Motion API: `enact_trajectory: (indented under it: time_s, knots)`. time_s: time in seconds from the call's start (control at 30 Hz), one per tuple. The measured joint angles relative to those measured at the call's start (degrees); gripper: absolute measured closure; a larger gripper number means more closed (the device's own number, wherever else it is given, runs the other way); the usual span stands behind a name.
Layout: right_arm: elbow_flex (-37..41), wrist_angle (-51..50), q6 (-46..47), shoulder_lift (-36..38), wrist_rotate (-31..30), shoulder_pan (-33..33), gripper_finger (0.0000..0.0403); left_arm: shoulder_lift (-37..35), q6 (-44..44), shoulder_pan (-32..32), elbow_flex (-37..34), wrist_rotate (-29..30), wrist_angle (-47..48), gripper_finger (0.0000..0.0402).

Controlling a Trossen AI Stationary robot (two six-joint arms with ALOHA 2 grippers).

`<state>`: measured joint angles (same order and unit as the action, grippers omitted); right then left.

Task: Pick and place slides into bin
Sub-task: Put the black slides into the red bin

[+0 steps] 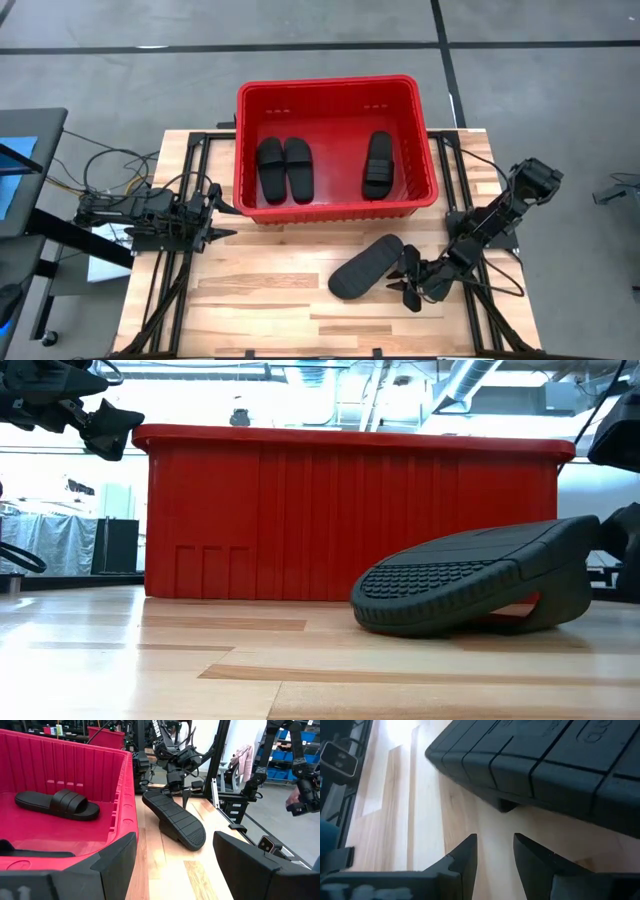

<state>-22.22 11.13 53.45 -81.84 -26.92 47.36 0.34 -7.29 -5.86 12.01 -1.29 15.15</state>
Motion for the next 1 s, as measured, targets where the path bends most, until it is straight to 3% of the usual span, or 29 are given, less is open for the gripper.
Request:
enact_trajectory:
  time_s: [0.67,1.0]
  knots:
    - [-3.3,-0.1,7.5,0.1,-0.2,2.1,0.0283,0.0,0.0,0.0,0.0,0.0,0.0,0.0143]
    - [-3.3,-7.8,17.5,0.0,-0.4,2.0,0.0283,0.0,0.0,0.0,0.0,0.0,0.0,0.0143]
